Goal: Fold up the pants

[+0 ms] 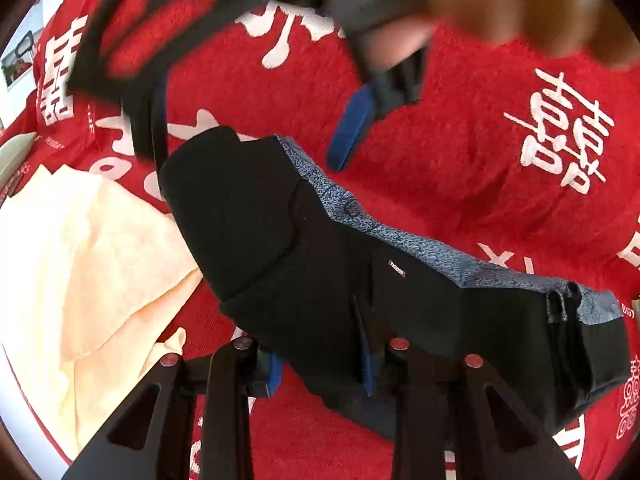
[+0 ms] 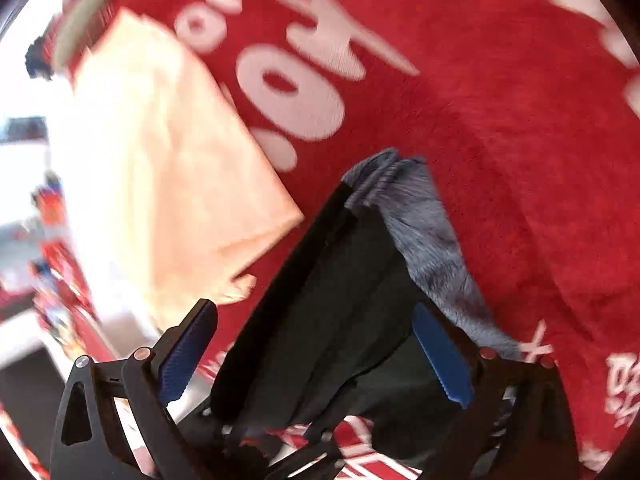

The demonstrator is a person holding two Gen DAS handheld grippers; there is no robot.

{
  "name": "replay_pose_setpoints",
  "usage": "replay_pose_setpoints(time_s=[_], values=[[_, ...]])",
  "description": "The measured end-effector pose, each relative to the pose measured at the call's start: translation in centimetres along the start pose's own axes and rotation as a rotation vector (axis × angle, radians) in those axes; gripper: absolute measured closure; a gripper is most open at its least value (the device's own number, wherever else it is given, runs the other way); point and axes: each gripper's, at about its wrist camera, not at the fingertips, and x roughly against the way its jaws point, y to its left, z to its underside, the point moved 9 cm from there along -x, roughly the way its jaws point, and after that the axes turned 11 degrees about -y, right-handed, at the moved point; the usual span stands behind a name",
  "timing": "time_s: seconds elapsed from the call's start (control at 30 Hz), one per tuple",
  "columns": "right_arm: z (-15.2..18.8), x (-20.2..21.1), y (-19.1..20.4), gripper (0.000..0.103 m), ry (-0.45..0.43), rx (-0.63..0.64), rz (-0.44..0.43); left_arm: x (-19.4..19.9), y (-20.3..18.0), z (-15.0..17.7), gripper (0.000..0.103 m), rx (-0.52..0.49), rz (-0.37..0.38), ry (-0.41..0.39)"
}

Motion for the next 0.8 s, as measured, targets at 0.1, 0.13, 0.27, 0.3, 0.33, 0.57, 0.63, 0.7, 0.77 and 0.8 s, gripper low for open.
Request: replay_pose_setpoints(time_s=[0.1, 0.13, 0.27, 0.3, 0.33, 0.57, 0.63, 0.7, 0.77, 0.8], values=[[0.3, -1.6, -0.3, 0.004, 0.054, -0.004, 0.044, 0.2, -0.1, -0.1, 0.072, -0.003, 0.001, -0.007], [0.6, -1.9, -0.4, 0.004, 0.072, -0.008, 0.046, 0.3, -0.1, -0.1, 0.072, -0.007, 0.0, -0.01], [1.7, -2.3, -1.4, 0.039, 0.097, -0.02, 0.051, 0.5, -0.3, -0.3, 0.072, -0.021, 0.009, -0.01], [1.9, -1.9, -1.7, 0.059, 0.078, -0.035, 0.04, 0.6, -0.5, -0.3, 0.072, -0.016, 0.016, -0.004], [1.9, -1.4, -1.9, 0.078, 0.053, -0.043, 0.022, 0.7, -0.7, -0.4, 0.072, -0.018, 0.02, -0.005], [3.7, 2.9, -3.7, 0.084, -0.104, -0.084, -0.087, 2.6, -3.4, -2.2, 0.072, -0.072, 0.067, -0.049], [4.0, 4.2, -4.3, 0.084, -0.148, -0.114, -0.13, 3.4, -4.4, -2.8, 0.072, -0.08, 0.082, -0.058], [4.4, 5.7, -4.8, 0.084, -0.193, -0.141, -0.17, 4.1, -5.3, -3.3, 0.072, -0.093, 0.096, -0.069], [5.2, 7.6, -5.6, 0.084, -0.235, -0.163, -0.204, 5.2, -6.7, -3.9, 0.072, -0.112, 0.115, -0.081], [5.7, 8.3, -6.2, 0.084, -0.256, -0.175, -0.223, 5.6, -7.1, -4.1, 0.072, -0.117, 0.122, -0.084]])
